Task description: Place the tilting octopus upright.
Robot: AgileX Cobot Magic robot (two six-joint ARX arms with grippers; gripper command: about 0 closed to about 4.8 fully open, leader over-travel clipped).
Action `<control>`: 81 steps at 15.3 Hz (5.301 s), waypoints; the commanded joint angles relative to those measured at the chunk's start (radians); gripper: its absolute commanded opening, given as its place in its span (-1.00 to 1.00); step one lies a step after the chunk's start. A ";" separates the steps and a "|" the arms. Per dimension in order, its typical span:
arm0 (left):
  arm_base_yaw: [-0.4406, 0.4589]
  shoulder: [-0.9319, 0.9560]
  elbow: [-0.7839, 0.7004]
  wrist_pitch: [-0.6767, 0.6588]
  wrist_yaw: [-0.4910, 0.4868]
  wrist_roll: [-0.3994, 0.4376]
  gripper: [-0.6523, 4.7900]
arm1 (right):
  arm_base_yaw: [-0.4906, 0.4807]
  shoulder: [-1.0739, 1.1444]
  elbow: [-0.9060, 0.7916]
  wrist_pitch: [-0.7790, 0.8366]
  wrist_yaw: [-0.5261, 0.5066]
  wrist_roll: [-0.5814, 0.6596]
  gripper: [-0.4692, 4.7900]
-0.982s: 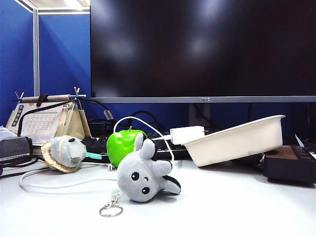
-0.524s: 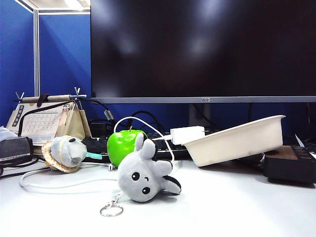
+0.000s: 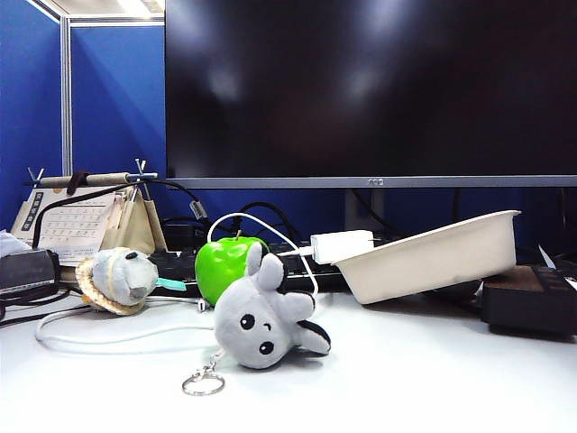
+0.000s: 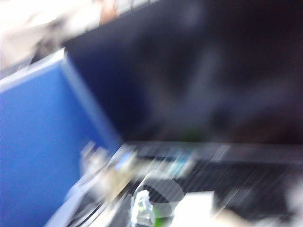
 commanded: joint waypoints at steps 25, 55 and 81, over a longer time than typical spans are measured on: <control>-0.223 0.205 0.000 -0.211 -0.263 0.045 -0.50 | 1.028 0.741 -0.109 0.042 0.578 -0.124 -0.24; -0.223 0.205 0.000 -0.291 -0.078 0.098 -0.50 | 0.954 0.847 -0.108 0.164 0.417 -0.067 -0.83; -0.223 0.205 0.000 -0.307 -0.076 0.120 -0.50 | 0.897 0.990 -0.102 0.686 -0.156 0.406 -0.83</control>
